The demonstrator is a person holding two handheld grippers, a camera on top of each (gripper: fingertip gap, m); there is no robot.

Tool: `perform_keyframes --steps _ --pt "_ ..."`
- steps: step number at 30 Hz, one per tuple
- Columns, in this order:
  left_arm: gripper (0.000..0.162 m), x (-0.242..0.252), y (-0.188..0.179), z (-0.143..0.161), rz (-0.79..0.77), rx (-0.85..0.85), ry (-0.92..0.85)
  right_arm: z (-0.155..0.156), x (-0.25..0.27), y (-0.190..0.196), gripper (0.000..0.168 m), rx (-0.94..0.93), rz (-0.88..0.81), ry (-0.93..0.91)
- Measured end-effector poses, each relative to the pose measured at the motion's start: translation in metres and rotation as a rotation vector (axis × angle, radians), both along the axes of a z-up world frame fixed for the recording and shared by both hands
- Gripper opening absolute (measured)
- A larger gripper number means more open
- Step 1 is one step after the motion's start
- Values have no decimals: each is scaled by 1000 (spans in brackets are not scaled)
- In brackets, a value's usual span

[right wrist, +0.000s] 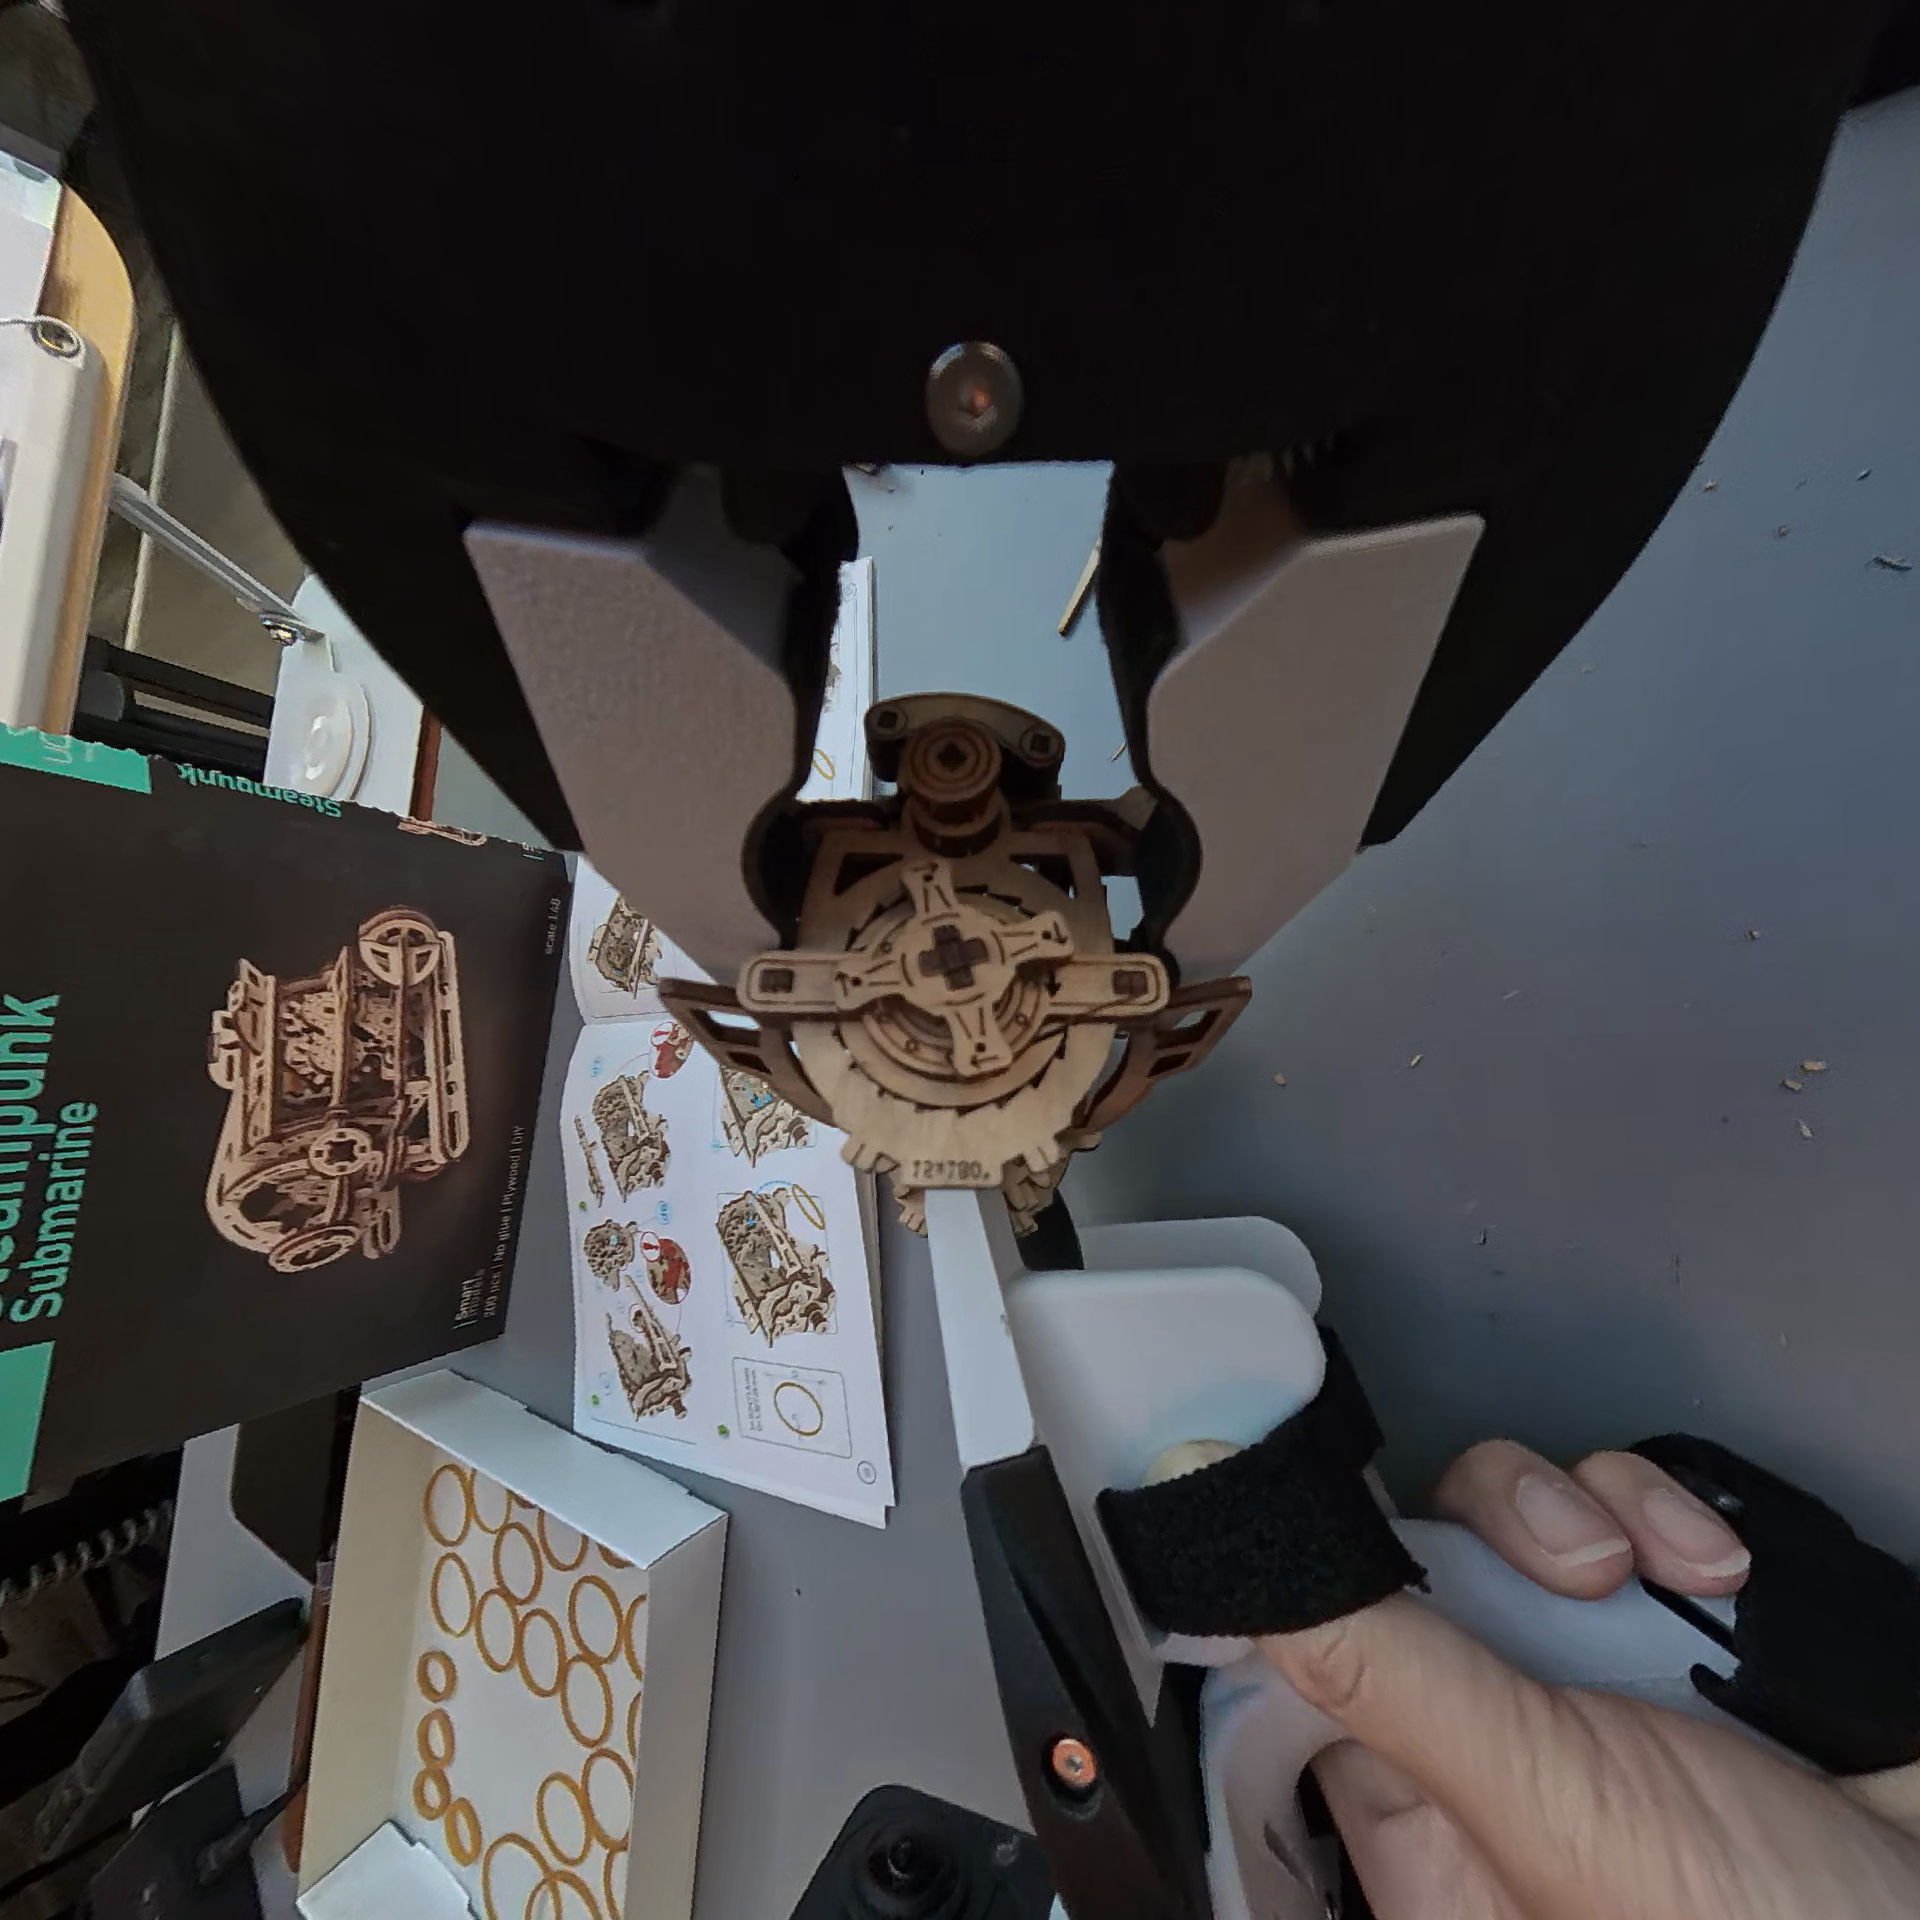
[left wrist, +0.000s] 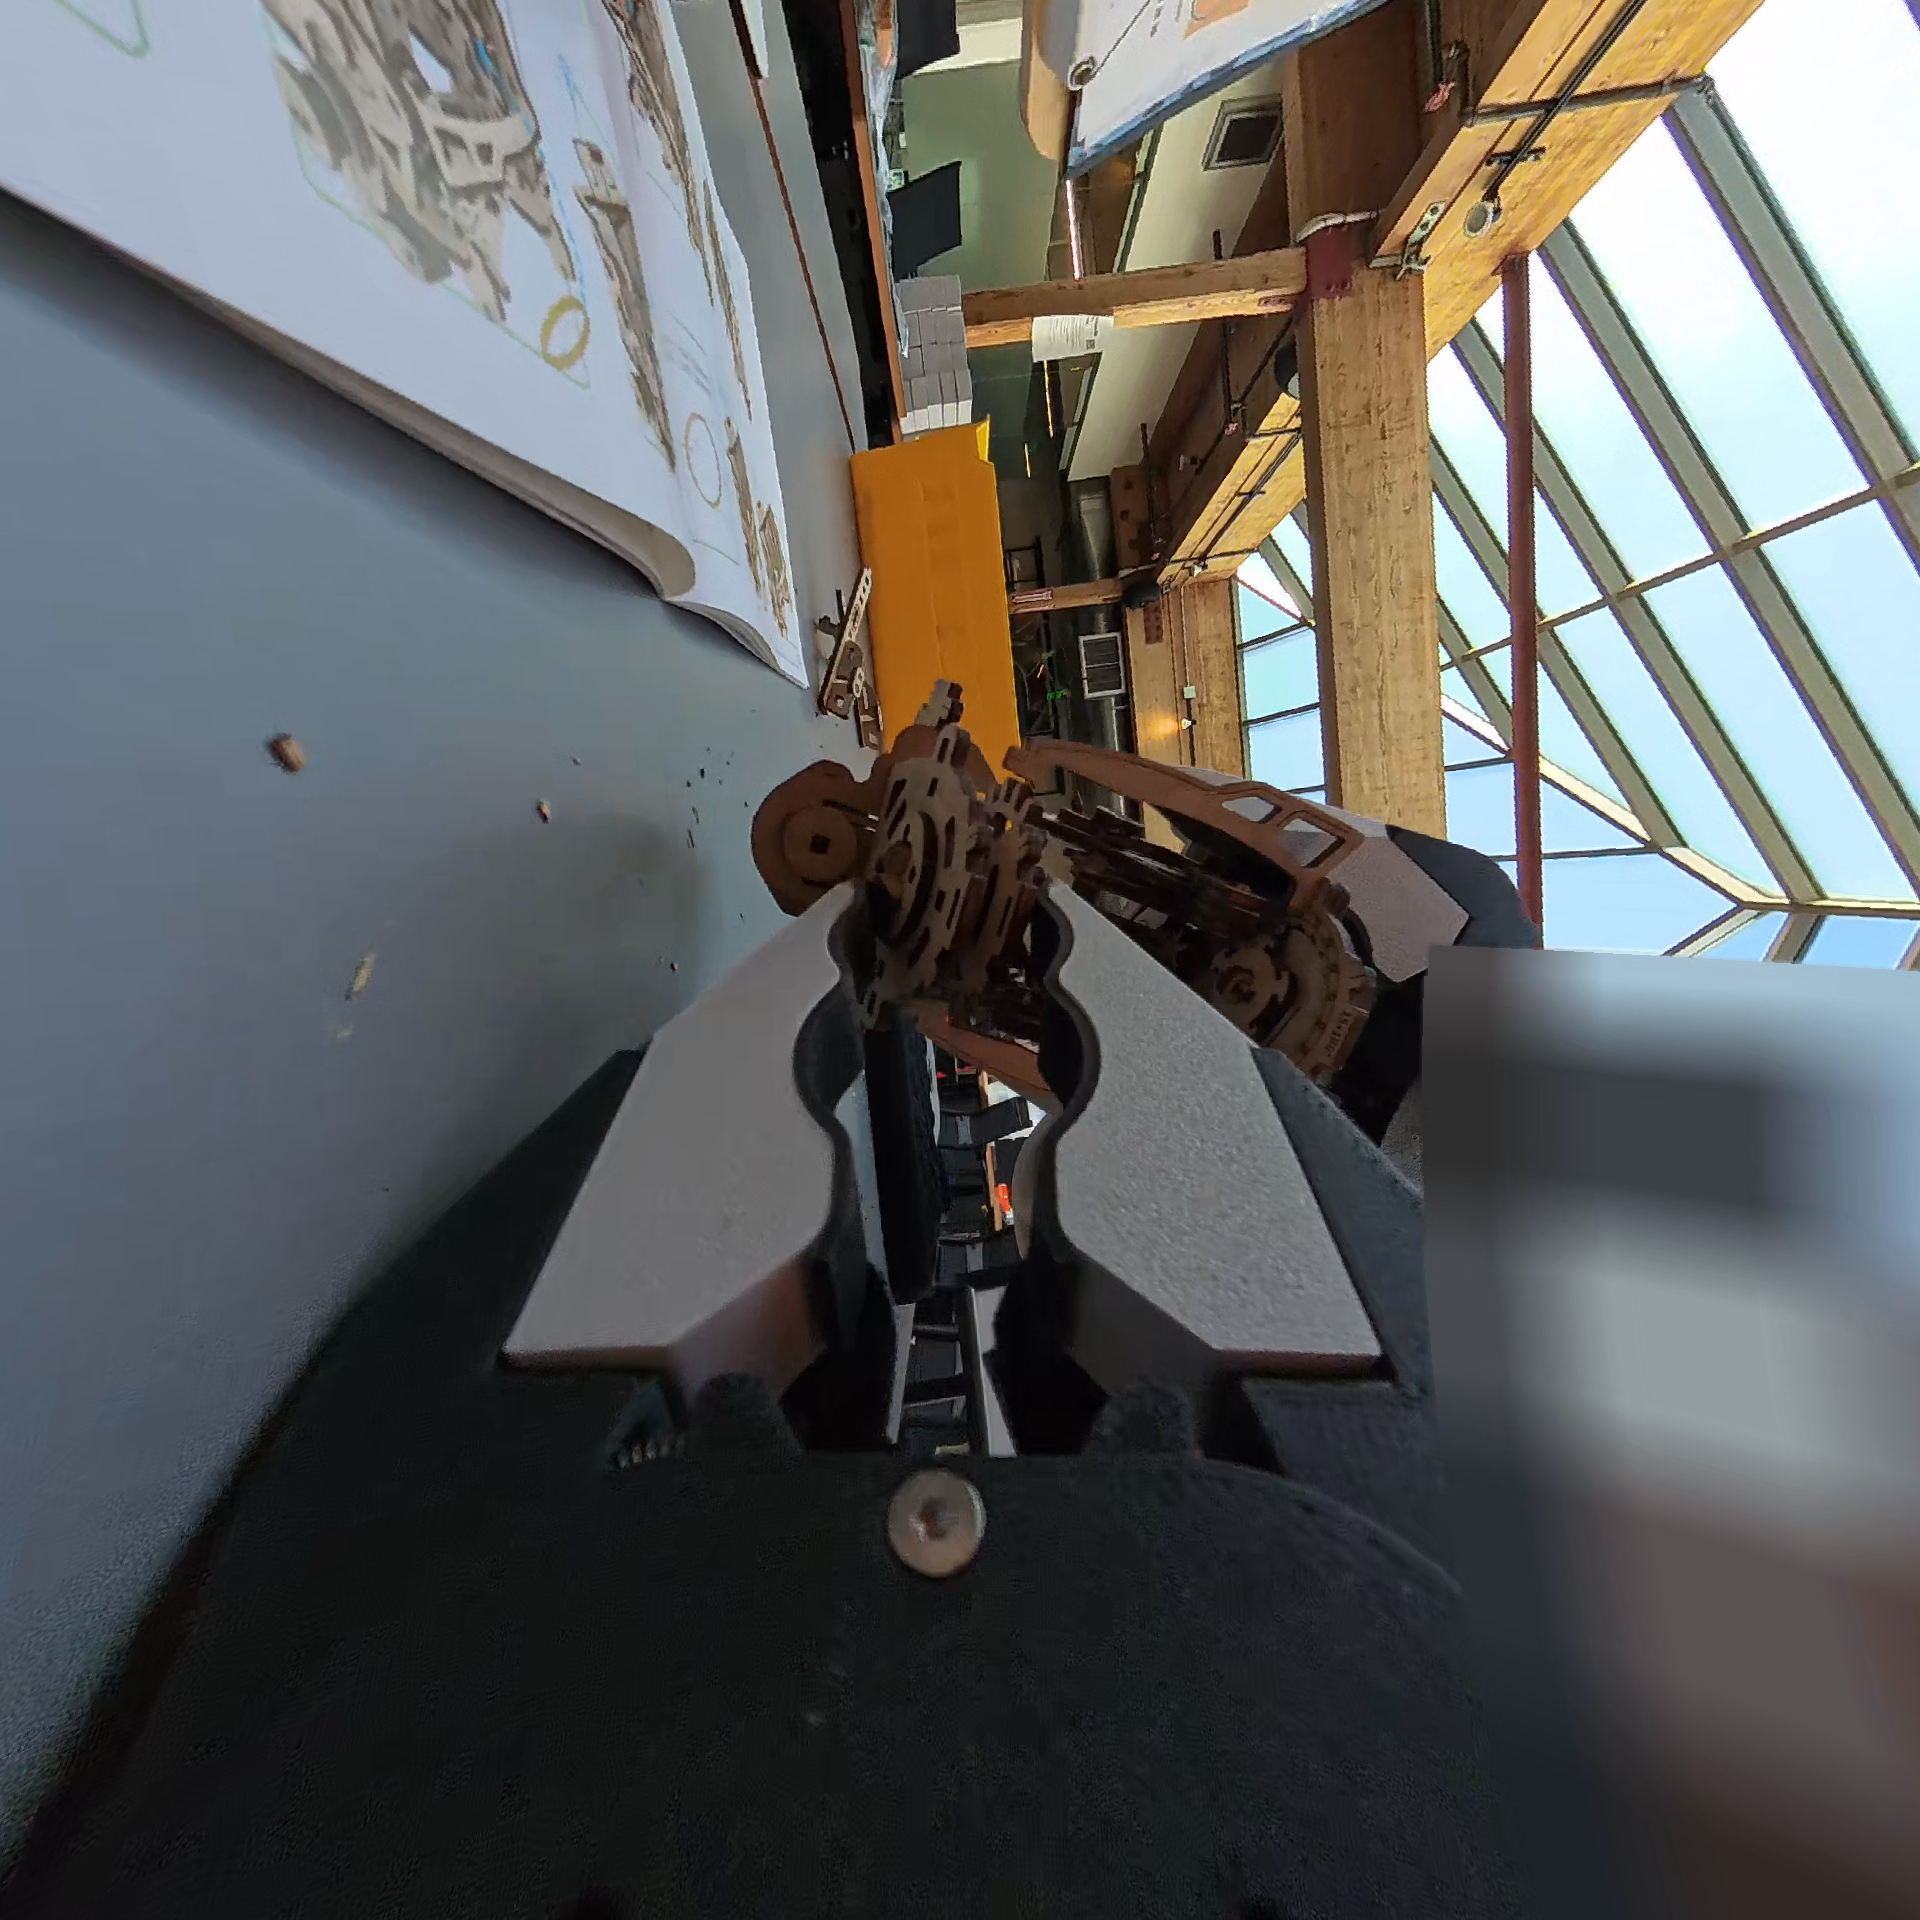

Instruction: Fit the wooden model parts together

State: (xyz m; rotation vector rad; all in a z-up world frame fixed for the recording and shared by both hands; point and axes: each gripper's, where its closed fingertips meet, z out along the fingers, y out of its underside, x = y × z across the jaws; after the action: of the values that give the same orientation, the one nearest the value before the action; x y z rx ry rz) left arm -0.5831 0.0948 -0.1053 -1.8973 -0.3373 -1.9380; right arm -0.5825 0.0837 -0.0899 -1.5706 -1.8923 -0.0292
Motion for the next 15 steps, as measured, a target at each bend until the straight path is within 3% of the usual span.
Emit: perform_keyframes --steps 6,15 --pt "27 1 5 2 13 -68 -66 4 -2 4 65 -30 3 5" --pt "27 5 6 10 28 -31 -73 9 1 7 72 -17 34 -37"
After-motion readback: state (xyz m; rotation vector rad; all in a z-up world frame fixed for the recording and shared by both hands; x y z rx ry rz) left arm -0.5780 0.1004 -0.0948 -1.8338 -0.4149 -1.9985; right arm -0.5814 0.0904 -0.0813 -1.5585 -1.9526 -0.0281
